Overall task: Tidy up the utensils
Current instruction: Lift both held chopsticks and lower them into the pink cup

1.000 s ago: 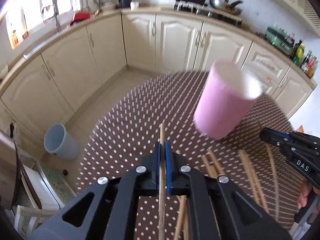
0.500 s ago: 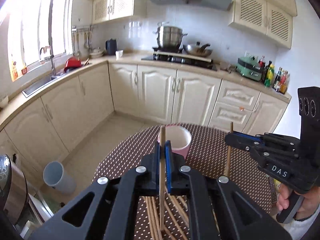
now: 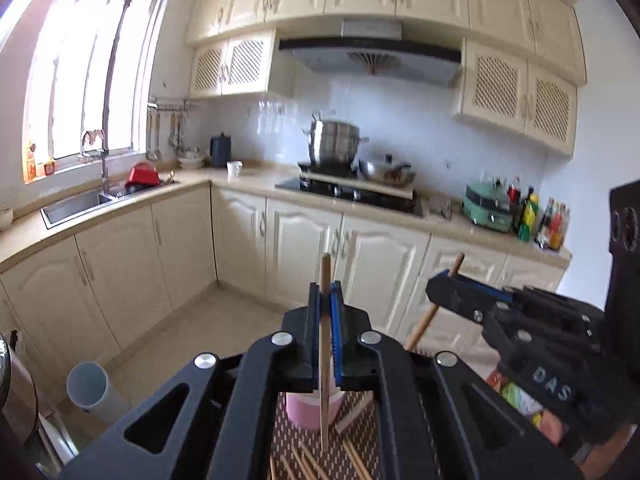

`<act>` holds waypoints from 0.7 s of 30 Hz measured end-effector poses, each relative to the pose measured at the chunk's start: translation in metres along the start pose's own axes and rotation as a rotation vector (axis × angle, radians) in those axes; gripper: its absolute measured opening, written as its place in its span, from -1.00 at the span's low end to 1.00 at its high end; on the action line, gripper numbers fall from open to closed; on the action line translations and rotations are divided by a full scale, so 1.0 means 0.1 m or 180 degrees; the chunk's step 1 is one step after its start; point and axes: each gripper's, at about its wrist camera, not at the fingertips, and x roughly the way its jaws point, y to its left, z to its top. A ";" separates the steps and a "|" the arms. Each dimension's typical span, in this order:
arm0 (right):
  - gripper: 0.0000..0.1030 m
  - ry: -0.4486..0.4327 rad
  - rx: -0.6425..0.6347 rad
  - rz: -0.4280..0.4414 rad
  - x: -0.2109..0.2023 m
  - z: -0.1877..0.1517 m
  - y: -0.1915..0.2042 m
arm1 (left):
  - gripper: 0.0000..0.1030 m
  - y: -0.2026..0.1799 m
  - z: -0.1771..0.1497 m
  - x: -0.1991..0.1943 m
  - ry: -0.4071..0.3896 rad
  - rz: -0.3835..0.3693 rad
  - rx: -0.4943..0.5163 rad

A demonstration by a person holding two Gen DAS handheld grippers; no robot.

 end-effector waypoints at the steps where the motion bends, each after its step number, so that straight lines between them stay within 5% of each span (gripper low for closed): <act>1: -0.90 -0.0037 -0.0019 -0.0020 0.01 0.05 0.00 | -0.89 -0.01 0.06 0.02 -0.0052 -0.0004 -0.0026; 10: -0.90 -0.0275 -0.0043 -0.0095 0.16 0.26 -0.05 | -0.89 -0.01 0.32 0.23 -0.0411 0.0110 -0.0145; 21: -0.90 -0.0125 0.0089 -0.0121 0.59 0.05 -0.20 | -0.89 0.09 0.00 0.75 -0.0083 0.0145 -0.0145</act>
